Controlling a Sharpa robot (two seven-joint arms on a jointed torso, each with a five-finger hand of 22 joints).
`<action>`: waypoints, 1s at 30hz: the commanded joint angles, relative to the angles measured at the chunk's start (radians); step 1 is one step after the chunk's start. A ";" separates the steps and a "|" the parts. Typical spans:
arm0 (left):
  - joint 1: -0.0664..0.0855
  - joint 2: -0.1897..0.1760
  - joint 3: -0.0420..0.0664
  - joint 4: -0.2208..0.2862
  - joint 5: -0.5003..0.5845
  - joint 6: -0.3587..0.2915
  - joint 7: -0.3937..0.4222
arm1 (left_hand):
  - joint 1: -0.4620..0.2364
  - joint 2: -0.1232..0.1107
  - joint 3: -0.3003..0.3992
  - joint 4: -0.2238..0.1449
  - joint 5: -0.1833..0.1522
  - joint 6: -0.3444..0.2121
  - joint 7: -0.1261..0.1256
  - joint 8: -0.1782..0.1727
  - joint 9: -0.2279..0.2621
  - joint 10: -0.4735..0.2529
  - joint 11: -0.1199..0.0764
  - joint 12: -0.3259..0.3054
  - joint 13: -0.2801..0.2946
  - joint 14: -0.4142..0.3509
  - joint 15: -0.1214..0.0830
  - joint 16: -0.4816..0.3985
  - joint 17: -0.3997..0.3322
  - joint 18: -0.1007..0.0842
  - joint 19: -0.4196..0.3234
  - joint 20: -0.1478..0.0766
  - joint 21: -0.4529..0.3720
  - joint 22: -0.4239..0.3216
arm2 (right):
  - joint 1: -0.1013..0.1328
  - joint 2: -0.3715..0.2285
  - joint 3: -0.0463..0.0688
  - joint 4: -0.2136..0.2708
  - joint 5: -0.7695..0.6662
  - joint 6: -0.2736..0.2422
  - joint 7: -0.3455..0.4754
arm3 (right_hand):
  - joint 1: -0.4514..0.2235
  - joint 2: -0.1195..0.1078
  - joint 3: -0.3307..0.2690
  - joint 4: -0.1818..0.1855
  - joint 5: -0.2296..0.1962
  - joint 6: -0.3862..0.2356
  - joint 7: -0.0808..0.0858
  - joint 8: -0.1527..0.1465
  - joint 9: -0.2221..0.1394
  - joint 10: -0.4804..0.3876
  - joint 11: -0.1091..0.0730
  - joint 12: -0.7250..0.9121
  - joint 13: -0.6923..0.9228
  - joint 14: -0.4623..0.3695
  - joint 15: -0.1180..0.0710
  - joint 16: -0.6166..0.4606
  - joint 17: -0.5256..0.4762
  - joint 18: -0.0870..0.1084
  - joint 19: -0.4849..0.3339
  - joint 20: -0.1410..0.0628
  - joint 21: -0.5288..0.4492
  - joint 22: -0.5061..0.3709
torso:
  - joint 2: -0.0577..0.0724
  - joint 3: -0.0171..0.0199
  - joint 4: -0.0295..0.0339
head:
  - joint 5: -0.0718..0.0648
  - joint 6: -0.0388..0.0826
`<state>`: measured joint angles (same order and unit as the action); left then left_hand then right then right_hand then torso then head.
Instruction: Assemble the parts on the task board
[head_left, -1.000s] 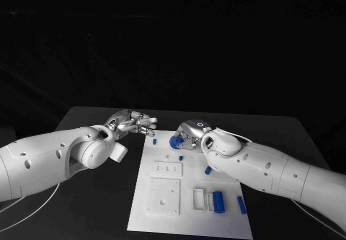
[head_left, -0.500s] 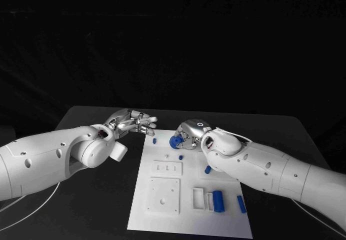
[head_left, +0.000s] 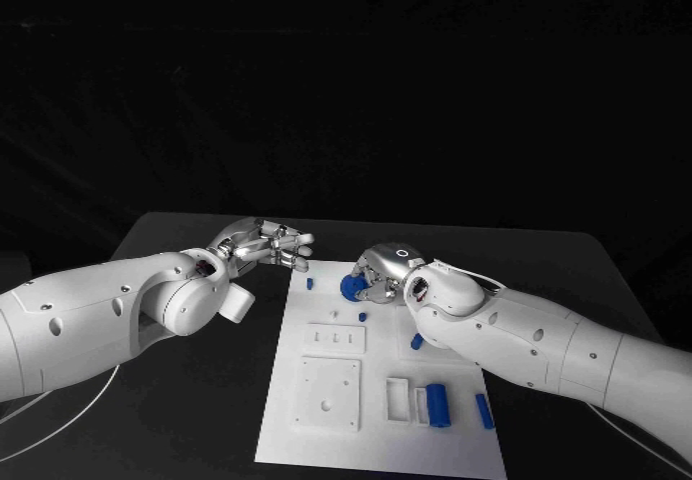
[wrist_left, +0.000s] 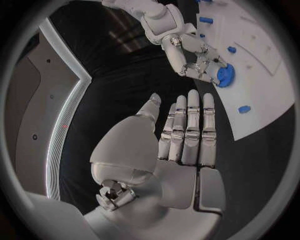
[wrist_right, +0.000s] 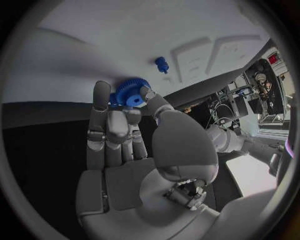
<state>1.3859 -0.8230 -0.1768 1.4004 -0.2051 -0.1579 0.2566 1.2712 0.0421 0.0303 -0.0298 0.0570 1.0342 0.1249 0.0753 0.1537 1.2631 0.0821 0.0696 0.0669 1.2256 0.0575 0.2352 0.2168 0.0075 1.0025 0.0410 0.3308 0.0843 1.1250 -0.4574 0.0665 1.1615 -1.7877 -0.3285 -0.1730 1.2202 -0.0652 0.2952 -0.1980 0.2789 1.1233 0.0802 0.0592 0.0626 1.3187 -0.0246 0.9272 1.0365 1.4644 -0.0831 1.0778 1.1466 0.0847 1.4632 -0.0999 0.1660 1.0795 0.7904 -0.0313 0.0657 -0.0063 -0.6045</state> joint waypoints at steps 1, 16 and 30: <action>0.000 0.001 0.000 0.001 -0.003 0.017 0.012 | 0.002 0.002 0.000 -0.004 -0.001 -0.004 0.001 -0.004 -0.001 -0.008 0.001 -0.004 -0.002 0.006 0.001 -0.004 0.002 0.010 0.005 -0.001 -0.003 -0.001 | -0.006 -0.003 -0.003 -0.004 -0.012 0.002 -0.021 | 0.003 -0.008 0.007 0.002 0.001 0.004 0.002 0.003 0.004 0.000 0.002 -0.004 -0.003 -0.003 -0.004 -0.004 0.000 0.000 0.026 -0.004 -0.005 0.000 | 0.000 -0.0005 0.0000 | -0.002 0.001; 0.000 0.001 0.000 0.000 -0.003 0.017 0.012 | 0.001 0.002 0.000 -0.004 -0.001 -0.005 0.001 -0.004 -0.001 -0.008 0.001 -0.004 -0.002 0.005 0.002 -0.004 0.001 0.010 0.005 -0.001 -0.003 -0.001 | -0.006 0.002 -0.003 -0.013 0.032 0.013 -0.008 | 0.003 -0.022 -0.029 0.026 0.094 -0.283 0.025 -0.005 -0.007 -0.010 0.007 -0.027 -0.033 -0.005 -0.002 -0.019 -0.008 0.001 0.031 -0.001 -0.019 -0.016 | 0.000 -0.0015 0.0011 | -0.004 0.000; 0.000 -0.001 0.000 0.001 -0.003 0.018 0.010 | 0.001 0.002 0.000 -0.004 -0.001 -0.005 0.001 -0.004 -0.001 -0.008 0.001 -0.004 -0.002 0.005 0.002 -0.004 0.001 0.010 0.005 -0.001 -0.003 -0.001 | -0.006 -0.018 -0.003 0.002 0.076 -0.014 0.022 | -0.044 -0.021 0.060 0.023 0.108 -0.102 0.020 0.002 -0.001 -0.008 0.006 -0.014 -0.026 -0.004 -0.003 -0.013 -0.002 0.001 0.031 -0.003 -0.013 -0.011 | 0.001 -0.0007 0.0010 | -0.002 -0.002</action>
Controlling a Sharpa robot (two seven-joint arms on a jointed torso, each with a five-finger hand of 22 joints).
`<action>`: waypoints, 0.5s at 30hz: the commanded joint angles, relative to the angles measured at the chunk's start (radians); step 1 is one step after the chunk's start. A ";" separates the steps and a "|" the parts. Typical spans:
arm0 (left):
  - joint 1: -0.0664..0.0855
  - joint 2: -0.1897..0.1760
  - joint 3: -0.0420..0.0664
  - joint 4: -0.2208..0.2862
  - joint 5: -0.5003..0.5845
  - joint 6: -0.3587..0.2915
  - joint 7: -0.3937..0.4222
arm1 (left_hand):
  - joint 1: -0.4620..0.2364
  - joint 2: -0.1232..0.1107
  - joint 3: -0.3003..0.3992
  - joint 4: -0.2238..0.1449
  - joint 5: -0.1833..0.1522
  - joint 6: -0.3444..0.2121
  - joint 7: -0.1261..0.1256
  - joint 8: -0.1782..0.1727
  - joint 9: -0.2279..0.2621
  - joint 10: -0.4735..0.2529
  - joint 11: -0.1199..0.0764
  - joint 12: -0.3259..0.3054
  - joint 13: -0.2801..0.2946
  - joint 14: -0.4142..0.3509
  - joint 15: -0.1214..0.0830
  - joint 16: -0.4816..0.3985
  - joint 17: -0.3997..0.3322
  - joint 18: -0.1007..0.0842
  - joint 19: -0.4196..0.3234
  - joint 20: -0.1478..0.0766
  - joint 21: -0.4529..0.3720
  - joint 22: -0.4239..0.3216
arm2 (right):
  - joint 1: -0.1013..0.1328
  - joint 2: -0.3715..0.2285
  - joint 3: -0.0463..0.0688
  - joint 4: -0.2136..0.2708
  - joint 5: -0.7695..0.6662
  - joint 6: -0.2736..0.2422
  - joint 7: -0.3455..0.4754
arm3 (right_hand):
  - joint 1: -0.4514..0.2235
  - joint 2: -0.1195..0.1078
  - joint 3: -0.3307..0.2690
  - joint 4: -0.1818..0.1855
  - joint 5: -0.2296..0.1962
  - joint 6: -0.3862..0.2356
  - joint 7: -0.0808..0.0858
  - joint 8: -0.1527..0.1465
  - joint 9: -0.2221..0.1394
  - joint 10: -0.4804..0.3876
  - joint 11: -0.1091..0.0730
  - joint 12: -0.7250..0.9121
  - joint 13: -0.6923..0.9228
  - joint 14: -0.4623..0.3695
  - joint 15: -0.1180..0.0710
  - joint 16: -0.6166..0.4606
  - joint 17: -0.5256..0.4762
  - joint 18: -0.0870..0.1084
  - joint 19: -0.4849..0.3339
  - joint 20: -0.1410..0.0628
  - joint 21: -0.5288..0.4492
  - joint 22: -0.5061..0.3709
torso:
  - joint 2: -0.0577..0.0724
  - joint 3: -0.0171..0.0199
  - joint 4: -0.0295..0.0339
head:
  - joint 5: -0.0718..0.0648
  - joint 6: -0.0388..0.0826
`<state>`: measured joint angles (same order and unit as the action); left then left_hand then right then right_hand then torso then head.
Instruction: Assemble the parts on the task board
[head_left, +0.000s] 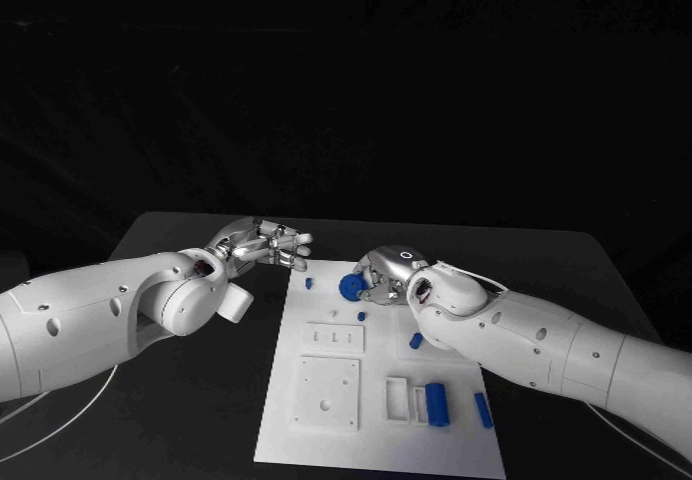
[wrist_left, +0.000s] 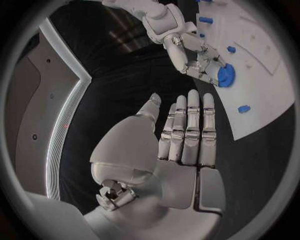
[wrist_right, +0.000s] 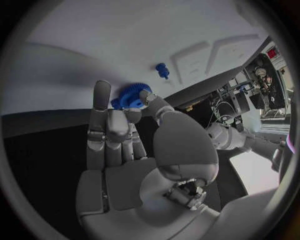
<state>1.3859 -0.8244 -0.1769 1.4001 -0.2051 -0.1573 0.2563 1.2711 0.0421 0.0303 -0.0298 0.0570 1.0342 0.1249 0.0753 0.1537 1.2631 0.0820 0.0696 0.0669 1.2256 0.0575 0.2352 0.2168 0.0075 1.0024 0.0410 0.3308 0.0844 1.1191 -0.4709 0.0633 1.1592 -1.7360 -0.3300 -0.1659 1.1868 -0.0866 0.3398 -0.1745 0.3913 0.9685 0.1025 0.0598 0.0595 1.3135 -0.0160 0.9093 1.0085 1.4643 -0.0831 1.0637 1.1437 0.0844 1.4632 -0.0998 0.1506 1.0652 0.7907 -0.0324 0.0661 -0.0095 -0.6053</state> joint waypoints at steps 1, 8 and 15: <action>0.000 0.000 0.000 0.001 -0.003 0.017 0.010 | 0.001 0.004 0.000 -0.004 0.000 -0.005 0.001 -0.004 -0.001 -0.008 0.001 -0.004 -0.002 0.005 0.002 -0.004 0.001 0.010 0.005 -0.001 -0.003 -0.001 | 0.000 -0.006 0.000 0.006 0.026 -0.011 0.016 | -0.014 0.000 0.025 0.000 -0.006 0.065 -0.003 0.001 0.002 -0.003 -0.002 0.004 0.003 -0.004 -0.003 0.001 0.001 0.001 0.030 -0.003 0.003 0.004 | 0.000 0.0004 0.0005 | 0.001 -0.001; 0.000 -0.001 0.000 0.000 -0.003 0.017 0.010 | 0.001 0.004 0.001 -0.003 0.000 -0.004 0.001 -0.004 -0.001 -0.008 0.001 -0.004 -0.002 0.005 0.002 -0.004 0.001 0.010 0.005 -0.001 -0.003 -0.001 | -0.001 -0.011 0.000 0.003 0.035 0.003 0.013 | -0.034 -0.004 0.054 0.009 0.014 0.063 0.000 0.001 0.002 -0.006 0.000 0.003 0.002 -0.004 -0.001 -0.002 -0.001 0.002 0.029 -0.002 0.003 0.007 | 0.000 0.0000 -0.0009 | 0.001 -0.001; 0.000 0.000 0.000 -0.001 -0.003 0.017 0.009 | 0.001 0.004 0.001 -0.003 0.000 -0.004 0.001 -0.004 -0.001 -0.008 0.001 -0.004 -0.002 0.005 0.002 -0.004 0.001 0.010 0.005 -0.001 -0.003 -0.001 | -0.002 -0.008 0.000 -0.006 0.043 0.019 0.012 | -0.038 -0.010 0.024 0.023 0.008 -0.030 0.012 -0.001 -0.001 -0.009 0.006 0.000 -0.002 -0.004 0.005 -0.002 -0.002 0.007 0.032 0.005 -0.002 0.001 | 0.000 -0.0001 0.0001 | -0.001 -0.001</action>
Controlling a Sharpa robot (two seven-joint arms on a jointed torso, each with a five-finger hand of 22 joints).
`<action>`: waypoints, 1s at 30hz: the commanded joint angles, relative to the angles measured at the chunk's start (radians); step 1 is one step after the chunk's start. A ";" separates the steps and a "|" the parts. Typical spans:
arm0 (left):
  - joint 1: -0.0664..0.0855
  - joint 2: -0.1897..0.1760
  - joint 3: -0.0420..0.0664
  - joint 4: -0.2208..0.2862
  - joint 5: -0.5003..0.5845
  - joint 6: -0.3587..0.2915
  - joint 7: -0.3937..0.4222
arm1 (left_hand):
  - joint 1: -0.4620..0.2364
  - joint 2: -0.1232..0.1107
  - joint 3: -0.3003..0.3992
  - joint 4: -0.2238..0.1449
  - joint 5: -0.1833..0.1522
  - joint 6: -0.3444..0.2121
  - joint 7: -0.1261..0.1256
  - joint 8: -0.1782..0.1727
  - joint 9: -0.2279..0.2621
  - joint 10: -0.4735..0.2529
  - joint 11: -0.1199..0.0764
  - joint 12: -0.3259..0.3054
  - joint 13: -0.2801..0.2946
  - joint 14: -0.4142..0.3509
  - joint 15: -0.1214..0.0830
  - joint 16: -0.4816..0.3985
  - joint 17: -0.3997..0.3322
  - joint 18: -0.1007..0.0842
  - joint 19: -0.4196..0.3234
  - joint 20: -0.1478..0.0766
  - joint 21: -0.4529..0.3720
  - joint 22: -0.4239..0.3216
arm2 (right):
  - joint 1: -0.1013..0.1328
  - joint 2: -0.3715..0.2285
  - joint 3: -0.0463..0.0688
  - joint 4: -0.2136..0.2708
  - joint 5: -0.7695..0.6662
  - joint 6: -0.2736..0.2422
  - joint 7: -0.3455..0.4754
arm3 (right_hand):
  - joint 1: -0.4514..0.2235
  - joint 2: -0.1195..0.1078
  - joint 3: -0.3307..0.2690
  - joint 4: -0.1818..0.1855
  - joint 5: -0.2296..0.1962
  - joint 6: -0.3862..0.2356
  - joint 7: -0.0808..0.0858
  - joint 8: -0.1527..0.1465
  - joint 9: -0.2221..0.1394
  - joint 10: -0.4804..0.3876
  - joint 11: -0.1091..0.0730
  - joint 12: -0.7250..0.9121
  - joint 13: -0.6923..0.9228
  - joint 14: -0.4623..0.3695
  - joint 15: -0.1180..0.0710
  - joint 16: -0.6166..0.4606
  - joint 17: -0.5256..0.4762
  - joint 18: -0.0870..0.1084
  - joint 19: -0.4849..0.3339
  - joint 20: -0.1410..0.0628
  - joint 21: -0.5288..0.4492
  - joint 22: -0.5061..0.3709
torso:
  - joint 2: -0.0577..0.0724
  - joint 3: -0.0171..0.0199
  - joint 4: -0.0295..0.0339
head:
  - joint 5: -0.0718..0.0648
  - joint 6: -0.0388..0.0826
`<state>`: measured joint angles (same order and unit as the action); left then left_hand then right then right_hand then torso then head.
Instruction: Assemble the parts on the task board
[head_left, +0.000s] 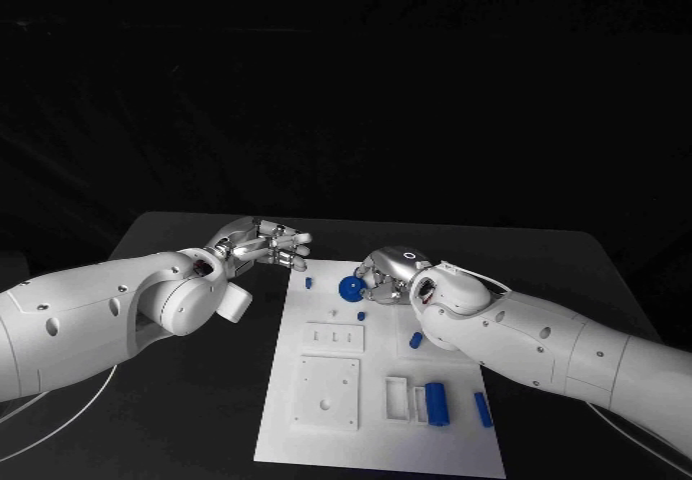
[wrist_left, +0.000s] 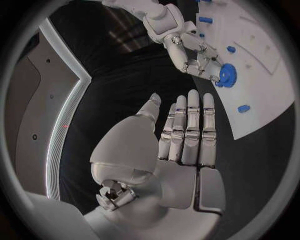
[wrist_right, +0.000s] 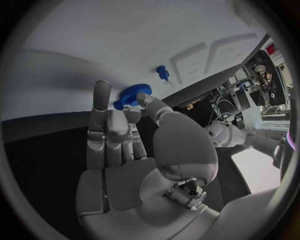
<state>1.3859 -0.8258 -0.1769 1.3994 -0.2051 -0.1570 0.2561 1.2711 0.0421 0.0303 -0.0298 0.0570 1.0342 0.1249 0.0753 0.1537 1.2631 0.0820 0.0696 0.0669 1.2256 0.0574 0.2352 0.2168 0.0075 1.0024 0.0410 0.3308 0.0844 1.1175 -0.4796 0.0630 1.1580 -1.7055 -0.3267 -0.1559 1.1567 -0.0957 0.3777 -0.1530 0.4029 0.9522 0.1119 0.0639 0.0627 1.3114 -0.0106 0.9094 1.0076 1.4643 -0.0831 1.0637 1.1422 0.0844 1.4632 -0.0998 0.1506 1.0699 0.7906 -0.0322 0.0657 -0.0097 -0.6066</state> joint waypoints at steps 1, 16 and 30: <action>0.000 0.001 0.000 0.000 -0.003 0.016 0.010 | 0.001 0.004 0.001 -0.003 0.000 -0.005 0.001 -0.004 -0.001 -0.008 0.001 -0.004 -0.002 0.005 0.002 -0.004 0.001 0.010 0.005 -0.001 -0.003 -0.001 | 0.000 0.002 0.000 -0.005 0.014 0.020 0.002 | -0.007 -0.001 -0.017 0.002 -0.003 -0.019 0.002 -0.006 -0.004 -0.006 0.000 0.001 0.000 -0.004 0.005 -0.002 0.000 0.007 0.032 0.005 -0.002 -0.004 | 0.000 -0.0003 0.0008 | -0.002 0.000; 0.000 0.000 0.000 0.000 -0.003 0.016 0.010 | 0.001 0.004 0.001 -0.003 0.000 -0.007 0.002 -0.004 -0.001 -0.009 0.002 -0.004 -0.002 0.005 0.002 -0.004 0.001 0.010 0.005 -0.001 -0.003 -0.001 | -0.006 -0.017 0.004 0.012 0.046 -0.033 0.029 | -0.006 0.001 -0.032 -0.003 0.022 -0.026 0.003 -0.006 -0.004 -0.004 -0.001 0.009 0.005 -0.003 0.005 0.004 0.003 0.008 0.035 0.005 0.000 -0.007 | 0.000 -0.0001 0.0016 | -0.001 0.003; 0.001 -0.005 0.000 -0.023 -0.003 0.007 0.021 | 0.010 0.003 0.004 -0.009 -0.001 -0.001 -0.001 -0.001 0.001 -0.009 0.001 -0.004 -0.002 0.004 0.002 -0.005 0.001 0.008 -0.001 0.000 -0.006 -0.003 | -0.010 -0.120 0.103 0.079 0.296 -0.145 0.208 | -0.008 0.028 -0.111 -0.038 0.061 -0.003 0.001 -0.005 -0.004 0.002 -0.001 0.018 0.017 -0.004 0.006 0.016 0.012 0.009 0.032 0.005 0.010 -0.001 | -0.007 0.0027 -0.0114 | 0.000 0.020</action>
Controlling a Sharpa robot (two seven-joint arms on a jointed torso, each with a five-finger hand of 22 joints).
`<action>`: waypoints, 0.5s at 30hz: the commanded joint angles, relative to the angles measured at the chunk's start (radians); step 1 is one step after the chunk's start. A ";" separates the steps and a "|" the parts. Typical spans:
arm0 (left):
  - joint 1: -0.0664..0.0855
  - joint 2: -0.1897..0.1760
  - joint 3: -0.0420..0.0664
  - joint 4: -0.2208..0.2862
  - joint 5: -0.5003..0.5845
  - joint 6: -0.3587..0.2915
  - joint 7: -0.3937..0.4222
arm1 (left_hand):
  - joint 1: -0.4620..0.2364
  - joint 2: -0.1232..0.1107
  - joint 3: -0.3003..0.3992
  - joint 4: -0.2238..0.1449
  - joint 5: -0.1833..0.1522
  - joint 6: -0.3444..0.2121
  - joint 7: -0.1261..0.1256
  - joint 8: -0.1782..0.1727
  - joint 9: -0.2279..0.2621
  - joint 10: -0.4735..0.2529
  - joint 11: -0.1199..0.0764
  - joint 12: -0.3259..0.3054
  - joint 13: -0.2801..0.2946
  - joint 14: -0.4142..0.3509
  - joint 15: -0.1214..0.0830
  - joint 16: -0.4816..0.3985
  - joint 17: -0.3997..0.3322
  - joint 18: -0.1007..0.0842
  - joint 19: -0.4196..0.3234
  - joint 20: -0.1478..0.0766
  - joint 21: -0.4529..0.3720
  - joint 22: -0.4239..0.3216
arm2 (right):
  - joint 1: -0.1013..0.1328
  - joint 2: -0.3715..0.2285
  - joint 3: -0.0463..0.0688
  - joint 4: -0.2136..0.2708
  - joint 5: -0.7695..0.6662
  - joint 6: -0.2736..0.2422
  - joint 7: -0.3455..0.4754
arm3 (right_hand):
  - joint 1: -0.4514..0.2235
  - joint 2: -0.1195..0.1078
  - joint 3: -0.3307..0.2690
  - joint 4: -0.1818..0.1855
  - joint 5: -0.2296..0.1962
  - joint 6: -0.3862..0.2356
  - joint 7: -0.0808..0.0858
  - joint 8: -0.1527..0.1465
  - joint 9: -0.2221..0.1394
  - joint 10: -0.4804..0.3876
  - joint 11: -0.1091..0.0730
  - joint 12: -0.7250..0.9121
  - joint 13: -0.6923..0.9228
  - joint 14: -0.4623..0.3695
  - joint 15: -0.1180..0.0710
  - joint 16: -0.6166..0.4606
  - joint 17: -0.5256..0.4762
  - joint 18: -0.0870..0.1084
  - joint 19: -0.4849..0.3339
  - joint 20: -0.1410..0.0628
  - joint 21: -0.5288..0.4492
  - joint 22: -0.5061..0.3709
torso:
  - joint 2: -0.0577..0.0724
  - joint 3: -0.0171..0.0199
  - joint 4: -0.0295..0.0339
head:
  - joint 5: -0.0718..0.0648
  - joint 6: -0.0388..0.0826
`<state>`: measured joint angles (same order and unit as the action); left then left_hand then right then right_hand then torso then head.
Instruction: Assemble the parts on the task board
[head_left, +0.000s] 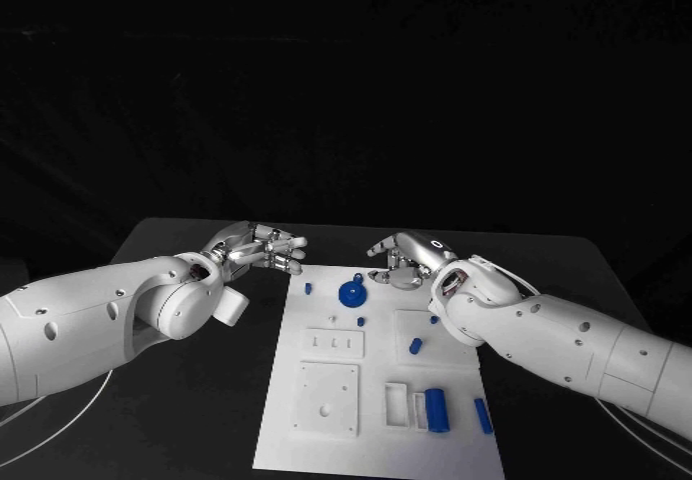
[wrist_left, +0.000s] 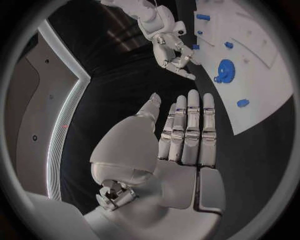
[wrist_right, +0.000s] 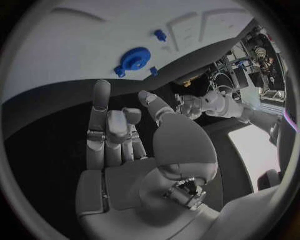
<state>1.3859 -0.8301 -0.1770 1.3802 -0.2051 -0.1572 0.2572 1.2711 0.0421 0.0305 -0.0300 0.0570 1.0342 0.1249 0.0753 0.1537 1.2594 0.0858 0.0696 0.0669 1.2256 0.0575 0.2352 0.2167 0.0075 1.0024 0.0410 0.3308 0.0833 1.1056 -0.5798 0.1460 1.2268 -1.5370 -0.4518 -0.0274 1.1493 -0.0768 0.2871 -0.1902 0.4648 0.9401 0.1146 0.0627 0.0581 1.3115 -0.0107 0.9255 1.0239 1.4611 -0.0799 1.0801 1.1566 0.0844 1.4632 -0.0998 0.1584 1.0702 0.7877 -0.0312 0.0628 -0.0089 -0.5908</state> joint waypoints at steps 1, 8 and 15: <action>0.001 -0.001 0.000 -0.006 -0.003 0.007 0.021 | 0.017 0.006 0.008 -0.013 -0.001 0.005 -0.003 0.001 0.002 -0.001 -0.006 -0.003 -0.001 0.004 0.001 -0.005 0.001 0.007 -0.006 0.001 -0.009 -0.003 | 0.002 -0.026 0.028 0.011 0.138 -0.003 0.081 | -0.002 0.010 -0.030 0.001 -0.009 0.011 -0.002 -0.004 0.001 0.001 -0.001 0.000 0.000 -0.001 0.003 -0.002 -0.004 0.008 0.031 0.006 0.001 -0.003 | -0.005 0.0020 -0.0111 | -0.001 0.004; 0.001 -0.001 0.000 -0.025 -0.012 0.019 0.037 | 0.041 0.005 0.021 -0.029 -0.002 0.026 -0.011 -0.006 -0.004 -0.002 -0.007 -0.008 -0.004 -0.010 0.011 -0.055 -0.023 -0.007 -0.047 0.010 -0.033 -0.010 | 0.014 -0.108 0.079 -0.014 0.247 0.198 0.152 | 0.042 0.044 -0.127 -0.005 -0.115 0.042 -0.002 -0.002 0.003 -0.008 0.002 -0.010 -0.009 -0.003 0.005 -0.015 -0.012 0.007 0.030 0.008 -0.011 -0.017 | -0.015 0.0077 -0.0262 | -0.020 0.004; 0.000 -0.002 0.000 -0.033 -0.028 0.042 0.045 | 0.077 -0.006 0.035 -0.055 -0.005 0.048 -0.024 -0.012 -0.024 -0.011 -0.011 -0.010 -0.006 0.008 0.015 -0.122 -0.052 -0.005 -0.054 0.015 -0.041 -0.008 | 0.013 -0.175 0.088 -0.049 0.264 0.241 0.170 | 0.101 0.078 -0.247 -0.014 -0.167 0.067 -0.003 -0.001 0.004 -0.012 0.003 -0.016 -0.016 -0.004 0.006 -0.025 -0.017 0.006 0.031 0.009 -0.018 -0.026 | -0.020 0.0168 -0.0407 | -0.029 0.002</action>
<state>1.3860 -0.8328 -0.1770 1.3469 -0.2144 -0.1485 0.2749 1.3415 0.0355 0.0667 -0.0832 0.0570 1.0789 0.1016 0.0695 0.1305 1.2518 0.0781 0.0655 0.0625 1.2301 0.0720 0.1156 0.1654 0.0076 0.9487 0.0550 0.2919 0.0750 1.1200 -0.7512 0.2341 1.1823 -1.3145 -0.2753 0.1029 1.2439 0.0014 0.0447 -0.2042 0.2935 1.0016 0.1117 0.0627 0.0612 1.3043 -0.0033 0.9130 1.0082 1.4576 -0.0764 1.0588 1.1402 0.0842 1.4668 -0.0963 0.1428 1.0446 0.7721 -0.0198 0.0315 -0.0343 -0.5868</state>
